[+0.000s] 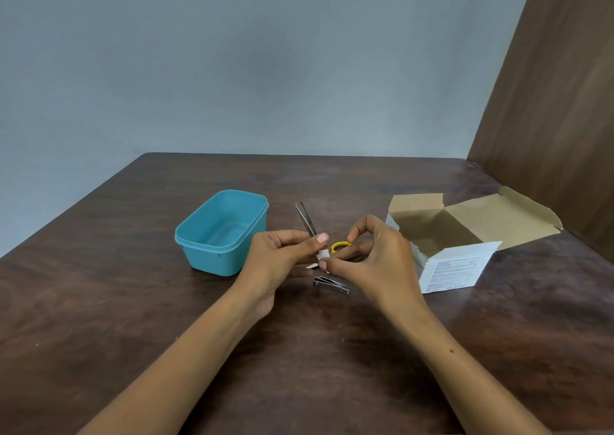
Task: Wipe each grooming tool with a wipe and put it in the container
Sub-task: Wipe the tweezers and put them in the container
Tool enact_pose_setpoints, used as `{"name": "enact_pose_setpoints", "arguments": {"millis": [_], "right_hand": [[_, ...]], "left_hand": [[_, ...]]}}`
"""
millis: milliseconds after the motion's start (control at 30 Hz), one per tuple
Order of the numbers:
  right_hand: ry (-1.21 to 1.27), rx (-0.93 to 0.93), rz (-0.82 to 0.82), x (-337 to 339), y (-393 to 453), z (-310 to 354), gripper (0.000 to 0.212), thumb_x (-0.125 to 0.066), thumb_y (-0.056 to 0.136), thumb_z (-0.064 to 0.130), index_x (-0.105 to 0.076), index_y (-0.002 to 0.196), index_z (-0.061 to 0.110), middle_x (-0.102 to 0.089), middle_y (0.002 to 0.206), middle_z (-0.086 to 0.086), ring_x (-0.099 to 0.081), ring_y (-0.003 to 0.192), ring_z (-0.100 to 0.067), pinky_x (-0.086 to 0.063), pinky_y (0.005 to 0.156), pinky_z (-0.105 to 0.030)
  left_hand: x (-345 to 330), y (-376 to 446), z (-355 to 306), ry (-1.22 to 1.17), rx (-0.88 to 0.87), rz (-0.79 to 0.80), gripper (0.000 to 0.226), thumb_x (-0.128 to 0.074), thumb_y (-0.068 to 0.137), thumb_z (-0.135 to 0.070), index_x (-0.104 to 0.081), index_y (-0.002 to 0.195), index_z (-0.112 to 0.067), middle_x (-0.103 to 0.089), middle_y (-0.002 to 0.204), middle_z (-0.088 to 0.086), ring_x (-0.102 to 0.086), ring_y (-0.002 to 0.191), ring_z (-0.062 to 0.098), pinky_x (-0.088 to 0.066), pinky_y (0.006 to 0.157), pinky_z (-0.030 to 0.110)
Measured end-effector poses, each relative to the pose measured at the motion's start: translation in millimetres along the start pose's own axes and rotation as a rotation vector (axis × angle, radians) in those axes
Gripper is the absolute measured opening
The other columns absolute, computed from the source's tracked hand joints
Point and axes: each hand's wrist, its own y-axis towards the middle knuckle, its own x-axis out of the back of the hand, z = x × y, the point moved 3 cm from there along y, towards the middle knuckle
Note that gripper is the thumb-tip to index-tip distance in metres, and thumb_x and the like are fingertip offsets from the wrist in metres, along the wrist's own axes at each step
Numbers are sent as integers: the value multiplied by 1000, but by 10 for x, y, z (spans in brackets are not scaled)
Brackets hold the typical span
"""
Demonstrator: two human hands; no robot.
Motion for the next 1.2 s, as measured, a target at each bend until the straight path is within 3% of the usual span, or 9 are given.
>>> {"name": "enact_pose_setpoints", "arguments": {"millis": [133, 300, 367, 467, 633, 767, 833, 1033, 1200], "right_hand": [[5, -15, -42, 73, 26, 3, 41, -86, 61, 13, -47, 74, 19, -71, 60, 5, -67, 60, -3, -50, 59, -21], [261, -96, -85, 168, 51, -48, 39, -86, 62, 9, -50, 75, 15, -74, 70, -7, -72, 66, -20, -59, 67, -43], [363, -144, -43, 159, 52, -36, 37, -85, 62, 6, -54, 79, 13, -74, 72, -10, -72, 68, -24, -60, 67, -43], [462, -207, 45, 129, 40, -5, 32, -83, 64, 5, -60, 85, 11, -75, 75, -9, -71, 68, -18, -59, 62, -30], [597, -260, 127, 163, 39, 12, 19, -80, 65, 8, -70, 81, 14, -74, 81, -8, -70, 72, -15, -56, 59, -21], [591, -270, 385, 188, 20, 71, 31, -75, 68, 10, -71, 98, 12, -75, 89, -5, -71, 81, -14, -57, 67, -21], [617, -272, 432, 188, 20, 83, 32, -73, 67, 11, -71, 100, 12, -74, 90, -4, -71, 81, -13, -57, 68, -21], [942, -357, 266, 210, 109, 27, 22, -68, 65, 9, -71, 87, 12, -73, 80, -1, -69, 67, -9, -57, 59, -21], [750, -274, 107, 159, 86, -11, 23, -73, 70, 6, -70, 93, 10, -73, 85, -3, -70, 74, -13, -56, 60, -20]], "left_hand": [[58, 26, -26, -51, -12, -57, 20, -70, 81, -23, -73, 93, -7, -76, 83, 6, -73, 75, 13, -56, 57, 19], [30, 11, -29, -49, 33, -1, 18, -67, 83, -24, -73, 94, -10, -75, 79, 3, -68, 61, 9, -51, 49, 17], [37, 18, -48, -105, 38, 8, 17, -65, 85, -22, -73, 93, -10, -74, 78, 2, -67, 60, 8, -53, 50, 17], [60, 24, -71, -172, 53, 30, 16, -63, 85, -17, -72, 93, -7, -75, 80, 4, -69, 64, 9, -55, 54, 18], [63, 25, -58, -123, 73, 54, 21, -66, 82, -20, -72, 99, -9, -75, 91, 6, -71, 78, 12, -55, 57, 21], [49, 26, -71, -168, 57, 79, 18, -62, 86, -17, -71, 98, -8, -75, 87, 7, -72, 76, 13, -57, 59, 21], [46, 20, -79, -171, 47, 89, 18, -61, 87, -16, -70, 99, -6, -75, 86, 7, -72, 74, 14, -57, 58, 21], [50, 41, -39, -91, 53, 86, 19, -62, 87, -14, -70, 102, -5, -70, 78, 7, -69, 68, 13, -58, 59, 24], [52, 47, -15, -67, 52, 132, 16, -59, 88, -6, -70, 100, -3, -71, 81, 8, -70, 70, 11, -58, 61, 22]]}}
